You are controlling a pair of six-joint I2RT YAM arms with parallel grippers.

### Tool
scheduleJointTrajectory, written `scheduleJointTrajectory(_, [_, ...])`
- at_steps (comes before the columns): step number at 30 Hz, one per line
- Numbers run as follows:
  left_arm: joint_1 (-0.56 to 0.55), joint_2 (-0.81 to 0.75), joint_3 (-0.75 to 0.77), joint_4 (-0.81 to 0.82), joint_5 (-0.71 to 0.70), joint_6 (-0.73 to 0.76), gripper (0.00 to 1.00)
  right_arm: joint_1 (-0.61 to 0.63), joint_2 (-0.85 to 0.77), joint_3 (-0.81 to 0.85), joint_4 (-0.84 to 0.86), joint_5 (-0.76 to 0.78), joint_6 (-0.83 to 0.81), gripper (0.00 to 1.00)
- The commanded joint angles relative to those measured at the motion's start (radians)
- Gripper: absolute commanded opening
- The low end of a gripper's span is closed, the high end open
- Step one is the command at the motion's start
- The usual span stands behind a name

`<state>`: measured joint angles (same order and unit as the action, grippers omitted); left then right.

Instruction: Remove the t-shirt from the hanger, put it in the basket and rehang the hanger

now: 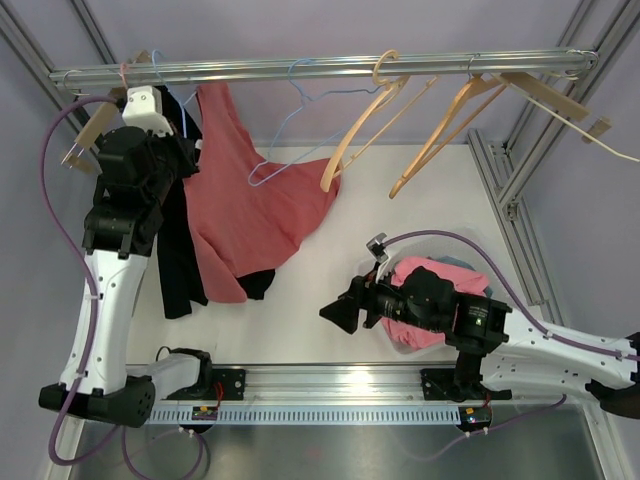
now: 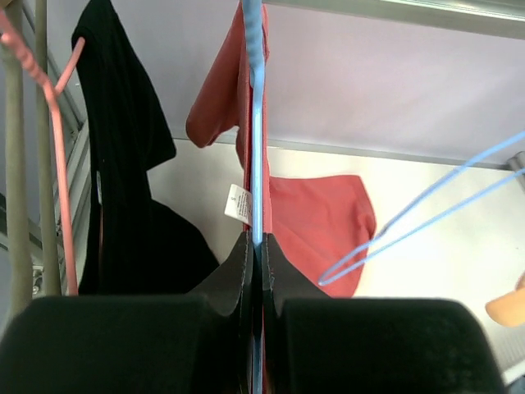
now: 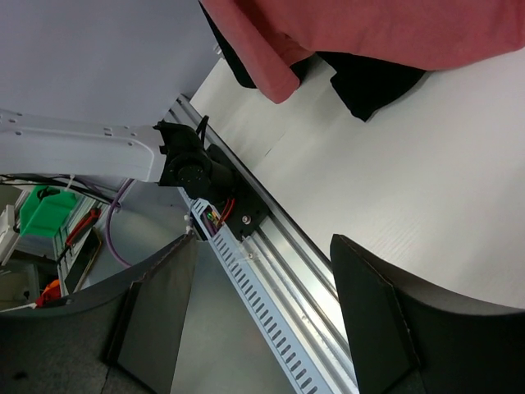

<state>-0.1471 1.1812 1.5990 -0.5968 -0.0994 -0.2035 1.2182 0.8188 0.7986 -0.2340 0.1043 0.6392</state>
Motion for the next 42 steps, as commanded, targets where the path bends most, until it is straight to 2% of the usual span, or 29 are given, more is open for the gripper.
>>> scheduleJointTrajectory(1, [0.004,-0.109,-0.052,0.137,0.055,-0.022,0.0,0.032,0.038,0.057,0.076,0.017,-0.032,0.75])
scheduleJointTrajectory(8, [0.004,-0.259,-0.171,0.134,0.093,-0.074,0.0,0.082,0.131,0.102,0.122,0.012,-0.059,0.77])
scheduleJointTrajectory(13, [0.004,-0.354,-0.215,0.101,0.176,-0.134,0.0,0.153,0.23,0.152,0.174,0.037,-0.084,0.79])
scheduleJointTrajectory(19, [0.004,-0.489,-0.195,0.051,0.265,-0.232,0.0,0.268,0.394,0.348,0.128,0.055,-0.202,0.89])
scheduleJointTrajectory(25, [0.004,-0.584,-0.128,0.029,0.297,-0.307,0.0,0.372,0.574,0.631,0.033,0.144,-0.309,0.98])
scheduleJointTrajectory(28, [0.006,-0.615,-0.109,0.029,0.296,-0.333,0.0,0.398,0.657,0.808,-0.011,0.167,-0.358,0.98])
scheduleJointTrajectory(31, [0.006,-0.634,-0.108,0.031,0.299,-0.358,0.0,0.4,0.723,0.873,-0.021,0.158,-0.366,0.96])
scheduleJointTrajectory(34, [0.014,-0.655,-0.114,0.034,0.314,-0.395,0.0,0.403,0.802,1.008,-0.079,0.155,-0.36,0.92])
scheduleJointTrajectory(42, [0.044,-0.69,-0.137,0.038,0.319,-0.408,0.0,0.442,0.954,1.143,-0.126,0.178,-0.365,0.88])
